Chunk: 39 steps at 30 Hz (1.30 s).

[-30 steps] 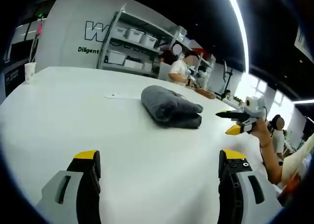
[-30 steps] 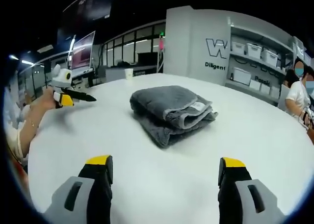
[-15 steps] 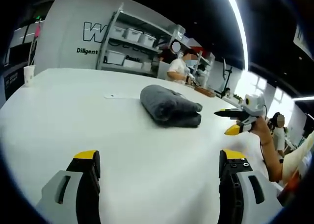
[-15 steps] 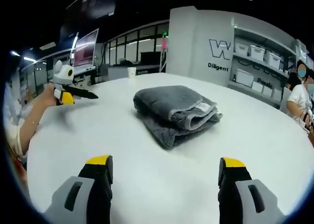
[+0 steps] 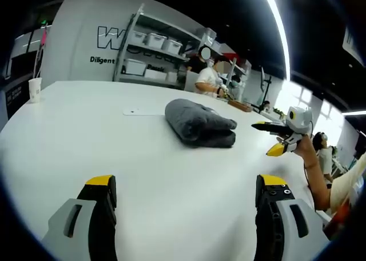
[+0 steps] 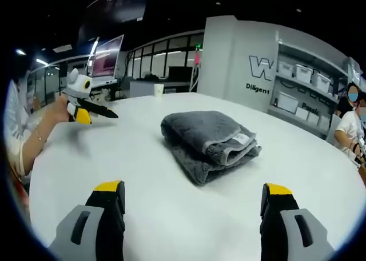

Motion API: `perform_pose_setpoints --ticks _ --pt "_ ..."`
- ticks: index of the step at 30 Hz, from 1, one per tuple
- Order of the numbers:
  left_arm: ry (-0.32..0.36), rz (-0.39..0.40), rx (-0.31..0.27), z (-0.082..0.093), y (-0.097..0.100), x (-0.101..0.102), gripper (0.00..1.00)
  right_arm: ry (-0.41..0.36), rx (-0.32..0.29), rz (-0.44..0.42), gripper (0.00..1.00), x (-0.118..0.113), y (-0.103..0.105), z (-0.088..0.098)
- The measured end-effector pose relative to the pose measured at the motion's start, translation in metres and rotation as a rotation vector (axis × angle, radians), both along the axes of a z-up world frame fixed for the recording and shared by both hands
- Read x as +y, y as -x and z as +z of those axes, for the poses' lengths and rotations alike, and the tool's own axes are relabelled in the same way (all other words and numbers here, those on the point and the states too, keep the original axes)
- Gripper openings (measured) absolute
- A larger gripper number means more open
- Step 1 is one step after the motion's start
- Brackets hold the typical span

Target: Open the folded towel by lifting each exposed corner and separating the folded layers until the towel lies flat within the target outline without major curled edges

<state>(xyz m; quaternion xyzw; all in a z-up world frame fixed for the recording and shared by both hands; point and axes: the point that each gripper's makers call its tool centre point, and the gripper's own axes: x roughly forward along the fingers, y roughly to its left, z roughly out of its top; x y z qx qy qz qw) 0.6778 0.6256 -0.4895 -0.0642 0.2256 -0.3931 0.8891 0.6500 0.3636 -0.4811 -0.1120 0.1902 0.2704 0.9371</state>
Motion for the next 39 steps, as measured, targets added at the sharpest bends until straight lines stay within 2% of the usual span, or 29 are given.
perform_pose_setpoints --ticks 12,19,23,28,30,37,39 --pt "-0.010 0.000 0.003 -0.001 0.000 0.001 0.99 0.029 -0.001 -0.019 0.99 -0.006 -0.004 -0.001" --pt "-0.017 0.000 0.005 -0.002 0.001 0.001 0.99 0.046 -0.023 -0.024 0.99 -0.008 -0.004 0.000" --pt "-0.022 0.002 0.010 -0.004 0.000 0.002 0.99 0.086 -0.053 -0.059 0.99 -0.012 -0.008 0.001" --pt "-0.024 0.003 0.012 -0.005 0.001 0.001 0.99 0.042 -0.099 -0.075 0.99 -0.012 -0.012 0.007" --pt "-0.024 0.003 0.014 -0.005 0.002 0.001 0.99 0.007 -0.158 -0.064 0.99 -0.008 -0.014 0.016" --pt "-0.032 0.003 0.017 -0.006 0.001 0.001 0.99 -0.060 -0.217 -0.084 0.99 -0.007 -0.018 0.027" --pt "-0.035 0.002 0.018 -0.006 0.001 0.002 0.99 -0.081 -0.267 -0.087 0.99 -0.006 -0.020 0.034"
